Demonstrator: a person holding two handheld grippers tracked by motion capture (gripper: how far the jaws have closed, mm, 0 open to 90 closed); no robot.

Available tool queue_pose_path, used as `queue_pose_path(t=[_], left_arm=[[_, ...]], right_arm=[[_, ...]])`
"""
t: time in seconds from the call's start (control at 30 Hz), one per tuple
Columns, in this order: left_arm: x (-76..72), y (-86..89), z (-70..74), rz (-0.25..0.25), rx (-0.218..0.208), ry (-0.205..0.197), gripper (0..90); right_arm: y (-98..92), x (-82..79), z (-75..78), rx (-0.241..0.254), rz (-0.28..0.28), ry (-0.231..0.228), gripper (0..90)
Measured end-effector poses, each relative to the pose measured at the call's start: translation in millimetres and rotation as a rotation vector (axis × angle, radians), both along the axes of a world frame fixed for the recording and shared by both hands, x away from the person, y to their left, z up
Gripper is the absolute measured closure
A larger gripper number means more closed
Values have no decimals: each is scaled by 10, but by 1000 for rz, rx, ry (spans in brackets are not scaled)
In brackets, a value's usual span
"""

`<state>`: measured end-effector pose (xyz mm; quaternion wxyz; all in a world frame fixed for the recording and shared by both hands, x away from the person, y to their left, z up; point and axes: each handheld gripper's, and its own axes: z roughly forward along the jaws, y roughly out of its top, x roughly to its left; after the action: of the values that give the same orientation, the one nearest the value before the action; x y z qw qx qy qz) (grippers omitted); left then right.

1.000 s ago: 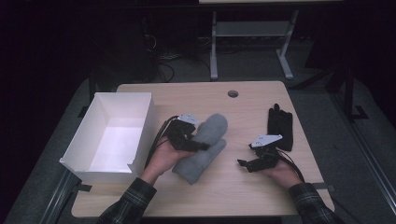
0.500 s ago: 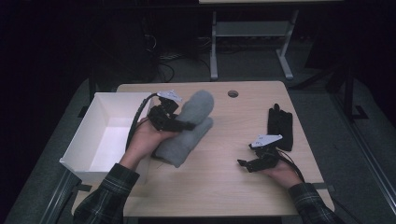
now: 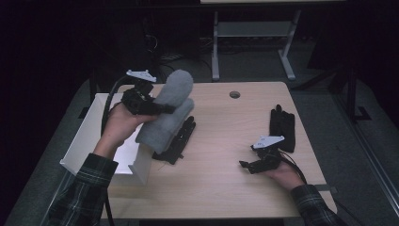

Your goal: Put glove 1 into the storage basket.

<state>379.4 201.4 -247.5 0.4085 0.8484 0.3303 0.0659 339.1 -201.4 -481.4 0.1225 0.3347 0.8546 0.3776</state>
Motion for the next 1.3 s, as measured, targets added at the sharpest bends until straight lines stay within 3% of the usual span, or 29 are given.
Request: queue_pose_path(t=[0.43, 0.7, 0.8, 1.03, 1.2, 1.3], left_arm=[[-22, 807, 175, 165, -51, -11, 697], [-33, 1244, 116, 273, -44, 0, 697], [-40, 1373, 23, 302, -23, 13, 697], [-39, 1559, -358, 362, 4, 89, 697], [48, 1553, -728, 375, 29, 165, 696], [91, 1528, -899, 379, 25, 188, 694]], right_arm=[[2, 4, -2, 0, -4, -3, 169], [2, 4, -1, 0, -5, -3, 169], [3, 3, 0, 0, -8, -2, 169], [3, 6, -1, 0, -10, -3, 169], [3, 6, -1, -1, -11, -3, 169], [3, 6, -1, 0, -11, -3, 169]])
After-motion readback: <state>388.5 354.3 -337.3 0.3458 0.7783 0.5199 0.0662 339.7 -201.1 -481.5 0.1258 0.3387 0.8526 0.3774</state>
